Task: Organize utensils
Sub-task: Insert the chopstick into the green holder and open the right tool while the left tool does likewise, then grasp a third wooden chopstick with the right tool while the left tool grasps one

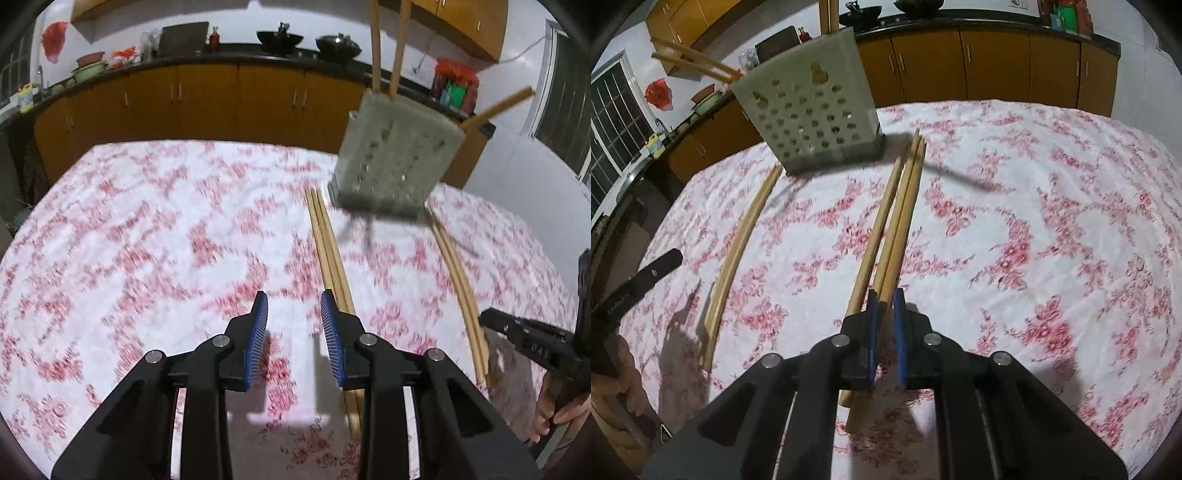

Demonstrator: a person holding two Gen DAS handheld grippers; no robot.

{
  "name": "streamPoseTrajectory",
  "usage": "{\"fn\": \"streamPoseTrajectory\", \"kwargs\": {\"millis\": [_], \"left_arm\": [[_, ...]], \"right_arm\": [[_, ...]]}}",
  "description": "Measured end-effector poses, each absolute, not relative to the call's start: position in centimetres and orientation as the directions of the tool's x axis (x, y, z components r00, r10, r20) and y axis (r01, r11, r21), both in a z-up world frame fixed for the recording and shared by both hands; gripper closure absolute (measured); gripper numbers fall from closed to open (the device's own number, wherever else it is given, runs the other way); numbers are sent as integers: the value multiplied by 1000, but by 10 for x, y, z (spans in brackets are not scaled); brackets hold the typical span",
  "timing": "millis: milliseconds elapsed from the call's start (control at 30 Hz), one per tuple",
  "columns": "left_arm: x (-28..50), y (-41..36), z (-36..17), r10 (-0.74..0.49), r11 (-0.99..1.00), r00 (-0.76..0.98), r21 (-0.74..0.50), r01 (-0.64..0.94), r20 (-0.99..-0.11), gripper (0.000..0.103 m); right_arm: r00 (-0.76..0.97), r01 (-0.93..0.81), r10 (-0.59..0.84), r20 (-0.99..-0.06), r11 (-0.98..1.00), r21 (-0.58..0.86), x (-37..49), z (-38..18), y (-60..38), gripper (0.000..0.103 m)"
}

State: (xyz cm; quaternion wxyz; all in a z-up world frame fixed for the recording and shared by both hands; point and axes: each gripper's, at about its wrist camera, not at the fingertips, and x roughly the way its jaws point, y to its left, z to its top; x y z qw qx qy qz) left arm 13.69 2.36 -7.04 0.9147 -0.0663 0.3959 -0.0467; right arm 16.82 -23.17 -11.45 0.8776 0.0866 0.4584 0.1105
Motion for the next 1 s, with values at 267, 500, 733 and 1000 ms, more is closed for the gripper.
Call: {"fn": "streamPoseTrajectory", "kwargs": {"millis": [267,500,733,1000], "left_arm": [[138,16,-86,-169,984,645,-167,65,-745,76],[139,5,-95,-210,977,609,-186,104,-765,79],[142,-2,-99,-188,982,600,-152,111,-777,81],[144,-2,-102,-135,991,602,-98,94,-787,84]], "right_arm": [[583,-64,174,-794,984,169,175,-117,-235,94],[590,7,139,-795,984,178,182,-118,-259,95],[588,5,136,-797,985,172,183,-118,-261,94],[592,-18,131,-795,989,149,181,-118,-257,90]]}}
